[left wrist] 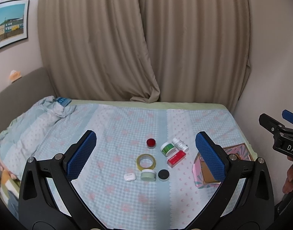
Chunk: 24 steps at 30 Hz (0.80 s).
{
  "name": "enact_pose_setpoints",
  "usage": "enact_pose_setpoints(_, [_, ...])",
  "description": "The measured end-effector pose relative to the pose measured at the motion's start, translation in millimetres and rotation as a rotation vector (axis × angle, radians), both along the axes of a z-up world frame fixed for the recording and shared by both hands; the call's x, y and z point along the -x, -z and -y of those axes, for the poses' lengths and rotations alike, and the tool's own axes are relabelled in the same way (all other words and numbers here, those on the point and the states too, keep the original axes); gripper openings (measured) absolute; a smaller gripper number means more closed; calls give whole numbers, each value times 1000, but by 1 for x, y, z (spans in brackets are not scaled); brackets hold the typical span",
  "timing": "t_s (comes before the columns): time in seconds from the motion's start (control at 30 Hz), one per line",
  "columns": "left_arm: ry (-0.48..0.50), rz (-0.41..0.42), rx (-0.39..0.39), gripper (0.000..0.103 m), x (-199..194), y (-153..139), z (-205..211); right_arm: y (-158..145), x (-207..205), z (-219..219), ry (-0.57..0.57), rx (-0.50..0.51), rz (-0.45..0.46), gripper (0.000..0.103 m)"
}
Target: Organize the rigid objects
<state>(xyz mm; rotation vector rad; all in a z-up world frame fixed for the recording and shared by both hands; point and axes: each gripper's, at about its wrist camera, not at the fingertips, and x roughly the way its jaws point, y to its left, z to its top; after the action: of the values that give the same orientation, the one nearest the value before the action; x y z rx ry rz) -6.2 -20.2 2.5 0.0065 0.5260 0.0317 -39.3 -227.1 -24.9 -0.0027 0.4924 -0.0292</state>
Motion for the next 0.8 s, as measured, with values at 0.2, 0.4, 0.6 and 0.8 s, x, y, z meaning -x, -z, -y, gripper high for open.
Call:
enact_pose_setpoints(0.2, [-4,-13,-21,103,-2,2,3,0,-2,1,-9,2,1,103])
enact_pose_setpoints(0.4, [0,-102,-47,103,-16,16,1,11,-16,8,-5,-11,-3,103])
enact_pose_setpoints(0.6, [21,-230,-42,103,-44,55,-7,40,-44,10,21,-77,-93,103])
enact_pose_setpoints(0.8, [89,-352,-41,103,-92,100,-18,71,-75,0,70,-138,-219,103])
